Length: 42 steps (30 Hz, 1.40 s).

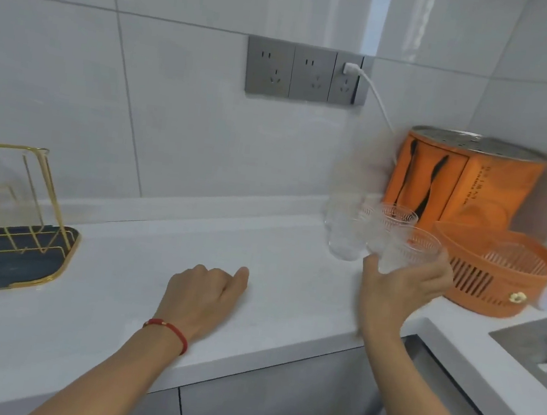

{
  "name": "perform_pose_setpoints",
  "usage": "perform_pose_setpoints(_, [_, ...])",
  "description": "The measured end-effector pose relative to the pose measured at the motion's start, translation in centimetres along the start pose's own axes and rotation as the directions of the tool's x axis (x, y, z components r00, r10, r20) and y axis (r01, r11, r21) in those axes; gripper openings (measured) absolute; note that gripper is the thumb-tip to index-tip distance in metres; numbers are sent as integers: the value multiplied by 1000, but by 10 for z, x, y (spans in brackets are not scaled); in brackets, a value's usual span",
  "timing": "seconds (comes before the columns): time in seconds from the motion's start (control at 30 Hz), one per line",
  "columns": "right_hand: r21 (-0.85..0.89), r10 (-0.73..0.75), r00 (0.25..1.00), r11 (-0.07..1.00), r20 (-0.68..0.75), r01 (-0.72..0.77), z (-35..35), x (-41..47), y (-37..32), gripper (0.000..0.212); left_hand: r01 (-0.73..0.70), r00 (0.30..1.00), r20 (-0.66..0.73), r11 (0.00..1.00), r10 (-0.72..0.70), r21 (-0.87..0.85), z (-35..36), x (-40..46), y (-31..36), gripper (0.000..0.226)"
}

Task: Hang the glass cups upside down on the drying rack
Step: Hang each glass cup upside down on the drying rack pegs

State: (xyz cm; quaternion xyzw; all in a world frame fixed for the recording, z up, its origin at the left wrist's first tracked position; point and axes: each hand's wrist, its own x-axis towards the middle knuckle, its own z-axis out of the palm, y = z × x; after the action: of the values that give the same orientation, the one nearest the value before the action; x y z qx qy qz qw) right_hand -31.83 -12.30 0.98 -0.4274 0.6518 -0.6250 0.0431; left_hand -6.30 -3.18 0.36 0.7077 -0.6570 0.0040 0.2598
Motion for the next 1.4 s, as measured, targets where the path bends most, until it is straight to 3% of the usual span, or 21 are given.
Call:
perform_pose_setpoints(0.1, [34, 155, 979, 986, 129, -160, 10, 18, 12, 112, 4, 1000, -2, 1000, -4, -1, -1, -1, 0, 55])
perform_pose_setpoints(0.3, [-24, 117, 989, 993, 93, -115, 13, 21, 17, 100, -1, 1000, -13, 999, 0, -36, -1, 0, -2, 53])
perform_pose_setpoints(0.43, [68, -66, 992, 996, 111, 58, 1, 5, 11, 96, -8, 999, -37, 995, 4, -103, -2, 0, -3, 49])
perform_pose_setpoints(0.5, [143, -223, 952, 970, 209, 196, -3, -9, 1, 93, -8, 999, -42, 982, 0, -191, -4, 0, -2, 46])
perform_pose_setpoints(0.6, [270, -471, 782, 881, 408, 390, -2, -42, -20, 92, 0, 998, -60, 871, -34, -492, -17, -3, 2, 14])
perform_pose_setpoints(0.7, [353, -660, 515, 740, 547, 573, 3, -77, -45, 92, 33, 997, -24, 662, -76, -749, -34, -13, 7, 62])
perform_pose_setpoints(0.77, [407, -748, 320, 607, 581, 682, 8, -95, -63, 92, 3, 998, -45, 687, -52, -726, -46, -26, 5, 66])
perform_pose_setpoints(0.83, [462, -777, 216, 546, 592, 698, 12, -111, -81, 91, -16, 990, -117, 753, -81, -658, -60, -38, -7, 56])
perform_pose_setpoints(0.9, [560, -746, 214, 628, 631, 540, 16, -126, -94, 89, 9, 968, -168, 690, -189, -724, -77, -48, -25, 47])
perform_pose_setpoints(0.97, [621, -653, 213, 757, 727, 202, 20, -139, -106, 78, 25, 947, -167, 582, -275, -813, -96, -55, -43, 42])
perform_pose_setpoints(1.07, [492, -502, 76, 789, 862, -369, 29, -160, -128, 50, 28, 947, -140, 506, -290, -862, -115, -62, -66, 40])
perform_pose_setpoints(1.13, [456, -482, 84, 740, 872, -494, 37, -170, -143, 40, 69, 946, -126, 564, -299, -823, -121, -66, -81, 42])
perform_pose_setpoints(1.23, [502, -466, 191, 768, 864, -398, 53, -176, -160, 31, 152, 877, -254, 738, -407, -657, -126, -70, -109, 34])
perform_pose_setpoints(1.3, [511, -445, 269, 812, 854, -281, 65, -172, -174, 29, 279, 829, -400, 910, -390, -308, -124, -76, -135, 29])
perform_pose_setpoints(1.37, [522, -430, 346, 818, 834, -242, 81, -162, -194, 31, 376, 859, -417, 920, -298, 116, -117, -82, -157, 32])
perform_pose_setpoints(1.4, [528, -427, 369, 815, 826, -238, 91, -158, -206, 33, 384, 872, -403, 900, -279, 206, -113, -84, -165, 34])
